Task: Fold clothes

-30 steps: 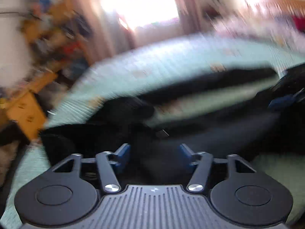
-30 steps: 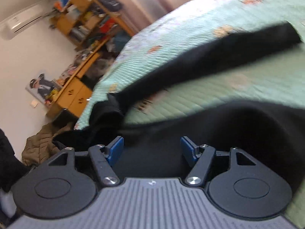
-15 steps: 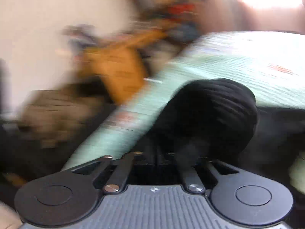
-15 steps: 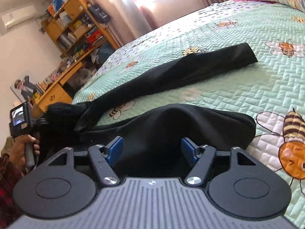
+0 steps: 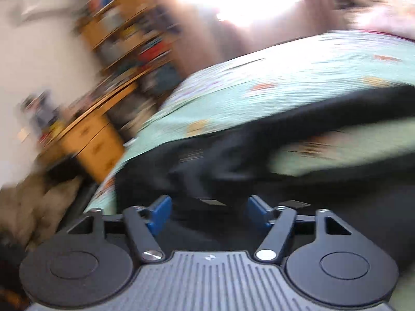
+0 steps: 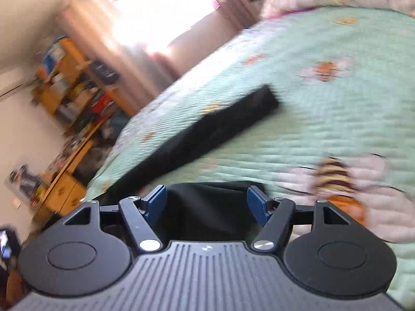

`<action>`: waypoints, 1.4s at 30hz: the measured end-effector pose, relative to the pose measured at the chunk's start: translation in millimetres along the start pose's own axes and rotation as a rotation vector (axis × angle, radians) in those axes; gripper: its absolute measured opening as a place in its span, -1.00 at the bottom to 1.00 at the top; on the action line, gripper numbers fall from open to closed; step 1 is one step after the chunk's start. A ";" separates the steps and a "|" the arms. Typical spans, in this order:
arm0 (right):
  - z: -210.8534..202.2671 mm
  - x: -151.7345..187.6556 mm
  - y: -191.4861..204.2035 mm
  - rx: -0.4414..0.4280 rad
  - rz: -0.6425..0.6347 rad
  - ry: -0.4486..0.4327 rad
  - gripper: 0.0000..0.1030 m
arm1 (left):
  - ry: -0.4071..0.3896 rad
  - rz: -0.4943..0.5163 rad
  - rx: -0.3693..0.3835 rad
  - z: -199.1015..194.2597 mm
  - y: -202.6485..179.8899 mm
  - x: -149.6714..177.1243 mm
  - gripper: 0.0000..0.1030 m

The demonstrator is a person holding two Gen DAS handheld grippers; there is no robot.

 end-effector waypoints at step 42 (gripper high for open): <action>-34.2 -86.3 -71.9 0.105 0.095 -0.118 0.40 | 0.104 0.112 0.308 -101.2 -98.2 63.6 0.88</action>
Point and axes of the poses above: each gripper's, at about its wrist camera, not at the fingertips, and z roughly the way its jaws point, y to its left, x to its underside, the point moved 9 cm from there along z, roughly the way its jaws point, and after that the axes turned 14 degrees about -x, right-handed, at the moved point
